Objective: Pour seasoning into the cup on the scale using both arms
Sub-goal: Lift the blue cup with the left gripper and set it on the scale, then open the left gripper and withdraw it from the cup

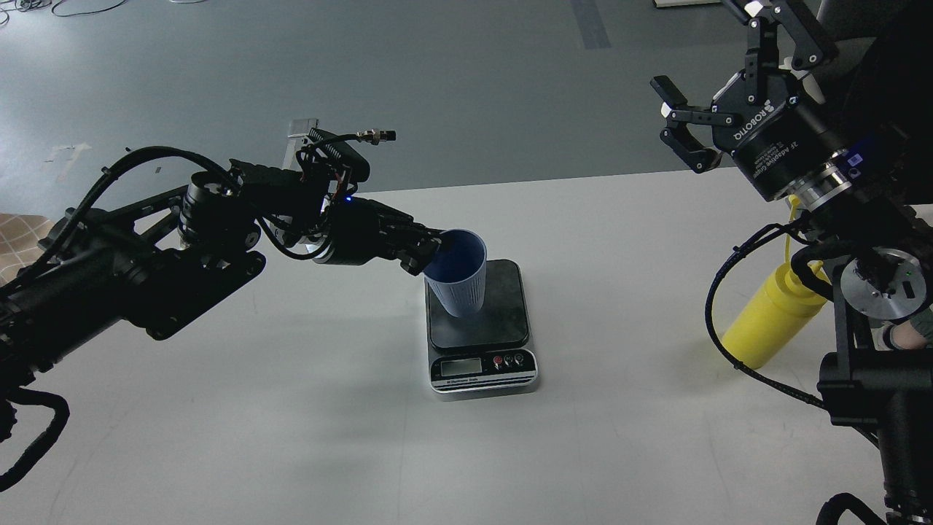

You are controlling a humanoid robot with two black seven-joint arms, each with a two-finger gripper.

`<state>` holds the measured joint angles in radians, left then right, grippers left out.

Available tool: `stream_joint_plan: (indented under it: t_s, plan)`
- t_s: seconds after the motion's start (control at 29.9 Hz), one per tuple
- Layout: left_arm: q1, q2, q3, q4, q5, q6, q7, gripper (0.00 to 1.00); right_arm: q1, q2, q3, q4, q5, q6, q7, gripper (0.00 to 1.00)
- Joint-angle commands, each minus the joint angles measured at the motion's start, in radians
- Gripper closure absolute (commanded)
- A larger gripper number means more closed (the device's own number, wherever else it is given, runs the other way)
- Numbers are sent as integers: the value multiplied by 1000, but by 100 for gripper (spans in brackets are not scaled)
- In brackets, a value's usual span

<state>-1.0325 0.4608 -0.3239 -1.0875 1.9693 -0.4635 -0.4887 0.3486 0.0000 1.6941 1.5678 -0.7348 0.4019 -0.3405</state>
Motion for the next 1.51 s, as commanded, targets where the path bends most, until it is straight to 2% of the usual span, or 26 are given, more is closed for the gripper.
stream_joint_plan:
  t_s: [0.0, 0.4, 0.47, 0.7, 0.77, 0.84, 0.94, 1.07, 1.24, 1.47]
  plan:
    - [0, -14, -1, 1, -4, -1, 0, 100, 0, 0, 1, 0, 0, 0, 0, 0]
    - [-8, -44, -4, 5, -9, 0, 0, 100, 0, 0, 1, 0, 0, 0, 0, 0]
    - [-9, -50, -6, 33, -10, 0, 0, 100, 0, 0, 1, 0, 0, 0, 0, 0]
    - [-8, -57, -10, 60, -12, 0, 0, 95, -6, 0, 1, 1, 0, 0, 0, 0]
    - [-8, -57, -7, 60, -13, 0, 0, 91, -6, 0, 1, 1, 0, 0, 0, 0]
    - [-9, -57, -9, 60, -23, 0, 0, 80, -8, 0, 1, 1, 0, 0, 0, 0]
    - [-9, -62, -14, 60, -39, 2, 0, 55, -10, 0, 1, 9, 0, 2, 0, 0]
    - [-9, -85, -14, 60, -85, 2, 0, 32, -10, 0, 1, 9, 0, 1, 0, 0]
    - [-8, -93, -14, 60, -93, 2, 0, 31, -10, 0, 1, 9, 0, 2, 0, 0]
    - [-8, -87, -17, 60, -109, 2, 0, 23, -13, 0, 7, 9, 0, 2, 0, 0]
